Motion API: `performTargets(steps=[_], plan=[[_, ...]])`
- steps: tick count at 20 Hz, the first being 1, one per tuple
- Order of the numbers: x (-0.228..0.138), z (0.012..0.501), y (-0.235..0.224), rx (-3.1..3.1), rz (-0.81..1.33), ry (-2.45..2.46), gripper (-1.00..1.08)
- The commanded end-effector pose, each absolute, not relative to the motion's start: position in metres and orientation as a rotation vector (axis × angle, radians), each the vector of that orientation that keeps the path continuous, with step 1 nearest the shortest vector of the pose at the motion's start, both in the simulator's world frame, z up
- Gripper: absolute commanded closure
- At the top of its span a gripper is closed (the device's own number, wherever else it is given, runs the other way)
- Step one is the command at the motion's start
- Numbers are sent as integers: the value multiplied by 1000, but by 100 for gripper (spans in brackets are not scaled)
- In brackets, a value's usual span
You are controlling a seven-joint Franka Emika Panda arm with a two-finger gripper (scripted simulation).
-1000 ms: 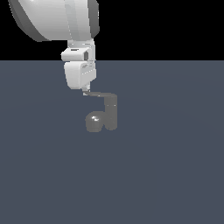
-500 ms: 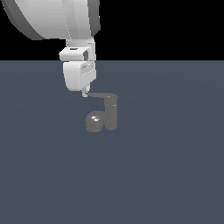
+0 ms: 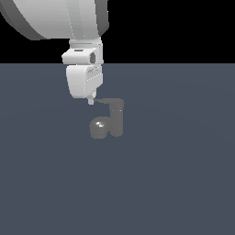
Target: Turn on the faucet by rotating a designated handle.
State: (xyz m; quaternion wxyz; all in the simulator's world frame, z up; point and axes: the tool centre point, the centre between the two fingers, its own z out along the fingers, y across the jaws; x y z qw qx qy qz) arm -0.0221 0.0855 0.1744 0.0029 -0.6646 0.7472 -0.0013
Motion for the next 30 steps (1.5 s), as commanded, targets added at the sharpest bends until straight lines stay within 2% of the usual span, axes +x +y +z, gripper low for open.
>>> performTargets(steps=[1,10,24,25,26,30], plan=[[-30,173,76,-2075,-1,2358,108],[-44,175,74,-2082,-3,2345,108],[-70,173,-4,-2077,0,2357,108],[-70,173,-4,-2077,0,2357,108],[-67,175,21,-2117,2,2312,108],[-61,174,6,-2111,2,2319,108]])
